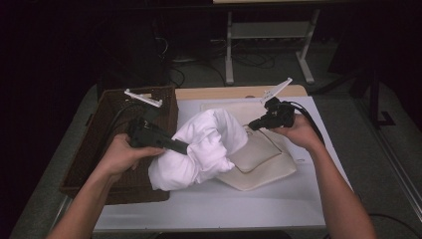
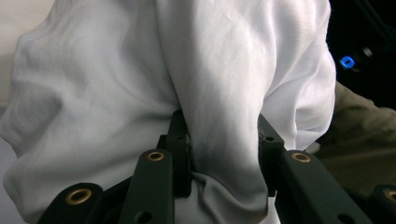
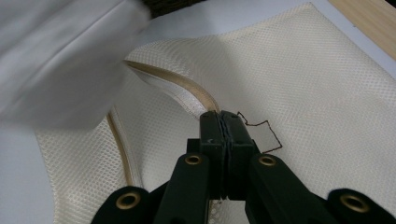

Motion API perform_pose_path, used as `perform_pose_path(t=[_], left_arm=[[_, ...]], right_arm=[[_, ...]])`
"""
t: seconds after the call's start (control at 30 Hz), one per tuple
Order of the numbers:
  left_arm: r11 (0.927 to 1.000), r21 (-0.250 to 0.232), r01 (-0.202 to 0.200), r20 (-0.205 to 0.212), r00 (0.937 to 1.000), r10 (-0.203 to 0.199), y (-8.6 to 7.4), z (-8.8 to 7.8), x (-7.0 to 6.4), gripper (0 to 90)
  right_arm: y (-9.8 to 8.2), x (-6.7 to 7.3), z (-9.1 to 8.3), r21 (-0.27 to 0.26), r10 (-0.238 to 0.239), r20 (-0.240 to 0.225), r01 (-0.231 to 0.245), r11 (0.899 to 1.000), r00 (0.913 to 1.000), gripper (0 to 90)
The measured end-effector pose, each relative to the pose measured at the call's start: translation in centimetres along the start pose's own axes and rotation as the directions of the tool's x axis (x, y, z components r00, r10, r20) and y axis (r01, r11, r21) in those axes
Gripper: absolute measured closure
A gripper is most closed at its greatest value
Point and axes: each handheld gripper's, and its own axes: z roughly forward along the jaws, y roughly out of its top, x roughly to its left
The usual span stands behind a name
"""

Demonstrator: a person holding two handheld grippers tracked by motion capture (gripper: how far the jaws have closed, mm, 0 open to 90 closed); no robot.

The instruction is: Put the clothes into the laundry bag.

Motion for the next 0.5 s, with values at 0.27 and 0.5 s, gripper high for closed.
perform_pose_path(t=[0.27, 0.5], left_arm=[[0.9943, 0.105, -0.018, 0.044, 0.9990, 0.013, 0.6, 4.1, -0.2, 66.5], [0.9785, 0.206, -0.005, 0.045, 0.9990, -0.005, 1.3, 9.3, 0.7, 66.5]], right_arm=[[0.8, 0.7, -0.4, -0.038, -0.026, -0.008, 0.025, 0.999, 0.9996, 88.3], [1.2, 1.4, -0.3, -0.032, -0.040, -0.010, 0.040, 0.999, 0.9991, 88.3]])
